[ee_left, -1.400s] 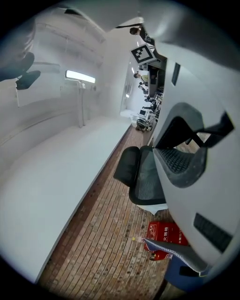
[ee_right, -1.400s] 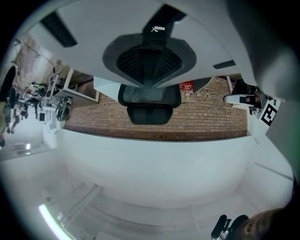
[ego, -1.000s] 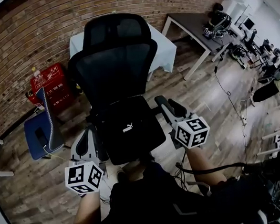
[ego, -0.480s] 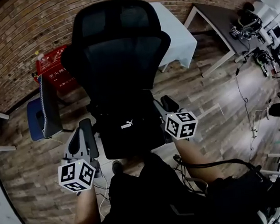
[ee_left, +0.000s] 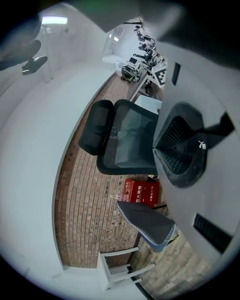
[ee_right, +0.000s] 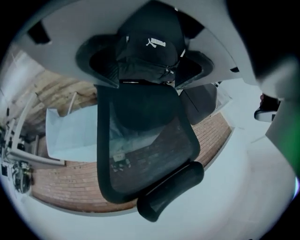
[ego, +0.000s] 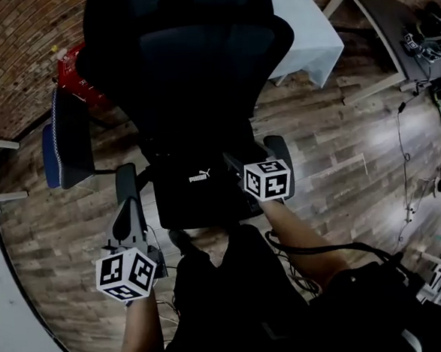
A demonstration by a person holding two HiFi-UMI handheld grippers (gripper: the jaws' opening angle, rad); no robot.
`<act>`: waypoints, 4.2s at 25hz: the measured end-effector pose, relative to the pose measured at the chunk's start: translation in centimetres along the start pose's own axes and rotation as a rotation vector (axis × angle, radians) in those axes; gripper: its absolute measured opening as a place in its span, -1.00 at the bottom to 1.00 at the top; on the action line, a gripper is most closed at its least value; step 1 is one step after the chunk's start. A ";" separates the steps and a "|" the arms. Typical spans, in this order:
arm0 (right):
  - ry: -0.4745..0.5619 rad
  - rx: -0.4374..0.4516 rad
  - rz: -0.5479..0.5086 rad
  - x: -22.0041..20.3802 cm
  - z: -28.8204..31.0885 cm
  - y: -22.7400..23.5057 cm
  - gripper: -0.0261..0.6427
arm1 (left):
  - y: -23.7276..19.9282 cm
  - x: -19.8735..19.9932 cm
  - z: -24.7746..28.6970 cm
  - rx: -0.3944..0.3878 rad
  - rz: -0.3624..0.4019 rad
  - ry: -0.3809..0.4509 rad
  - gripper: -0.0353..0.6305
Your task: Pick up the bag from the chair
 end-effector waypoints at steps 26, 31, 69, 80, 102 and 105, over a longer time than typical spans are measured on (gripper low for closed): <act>-0.322 -0.139 0.250 -11.9 15.8 13.4 0.50 | 1.8 -7.3 6.2 -0.003 -0.042 -0.223 -0.86; -0.340 -0.069 0.344 -13.8 16.9 14.7 0.49 | 2.0 -8.5 6.6 -0.017 -0.050 -0.240 -0.86; -0.322 0.035 0.507 -14.8 22.8 12.6 -0.64 | 2.2 -11.2 5.1 -0.041 -0.102 -0.178 -0.86; -0.271 0.050 0.414 -12.5 19.6 9.6 -0.68 | 1.9 -10.2 5.2 -0.046 -0.073 -0.187 -0.86; -0.125 0.083 0.196 -2.1 4.7 -2.3 -0.69 | 1.1 -1.5 1.2 -0.204 0.021 -0.020 -0.86; -0.104 0.056 0.162 -1.3 2.0 -3.3 -0.69 | 0.4 -0.6 0.5 -0.216 0.031 0.008 -0.86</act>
Point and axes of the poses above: the fingertips, and each gripper's own axes: z forward along the fingers, y to its right, x out of its top, the point moved 8 cm from there along -z, backward along the fingers, and after that the axes turned 7 degrees about z, right-handed, at the moved point
